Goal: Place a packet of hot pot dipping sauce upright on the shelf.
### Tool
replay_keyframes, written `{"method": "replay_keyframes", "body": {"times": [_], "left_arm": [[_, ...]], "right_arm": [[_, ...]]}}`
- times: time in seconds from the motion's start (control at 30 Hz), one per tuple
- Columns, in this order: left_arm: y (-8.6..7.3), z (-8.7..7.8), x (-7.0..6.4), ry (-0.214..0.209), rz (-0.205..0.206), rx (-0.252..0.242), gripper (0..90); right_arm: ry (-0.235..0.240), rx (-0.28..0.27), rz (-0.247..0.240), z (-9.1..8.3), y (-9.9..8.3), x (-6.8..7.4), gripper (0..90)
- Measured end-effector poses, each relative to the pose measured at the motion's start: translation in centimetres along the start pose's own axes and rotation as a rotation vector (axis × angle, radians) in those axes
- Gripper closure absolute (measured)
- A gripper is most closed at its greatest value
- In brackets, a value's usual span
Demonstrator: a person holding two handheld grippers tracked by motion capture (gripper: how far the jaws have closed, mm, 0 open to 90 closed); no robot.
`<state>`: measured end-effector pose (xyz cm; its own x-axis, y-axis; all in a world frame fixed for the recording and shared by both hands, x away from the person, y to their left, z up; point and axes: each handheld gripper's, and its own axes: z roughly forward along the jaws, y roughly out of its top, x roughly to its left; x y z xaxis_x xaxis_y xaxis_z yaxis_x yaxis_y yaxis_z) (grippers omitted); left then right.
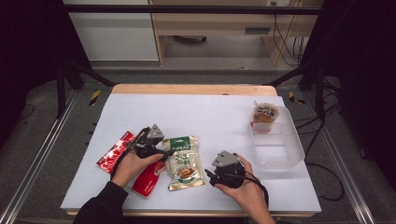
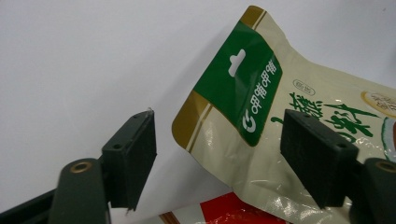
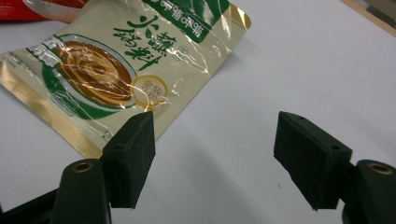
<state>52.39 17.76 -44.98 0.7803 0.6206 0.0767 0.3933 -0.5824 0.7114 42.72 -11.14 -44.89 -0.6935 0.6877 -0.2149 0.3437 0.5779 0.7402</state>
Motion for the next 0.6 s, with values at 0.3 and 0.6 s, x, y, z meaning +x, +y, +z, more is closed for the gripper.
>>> {"method": "replay_keyframes", "body": {"times": [0.3,0.6], "left_arm": [[-0.1,0.3,0.1,-0.071,-0.032,0.022,49.2],[0.0,-0.4,-1.0,-0.052,-0.001,0.022,73.8]], "right_arm": [[-0.002,-0.003,0.019,0.1,-0.3,-0.5,29.8],[-0.019,0.005,0.022,0.2,-0.6,-0.8,29.5]]}}
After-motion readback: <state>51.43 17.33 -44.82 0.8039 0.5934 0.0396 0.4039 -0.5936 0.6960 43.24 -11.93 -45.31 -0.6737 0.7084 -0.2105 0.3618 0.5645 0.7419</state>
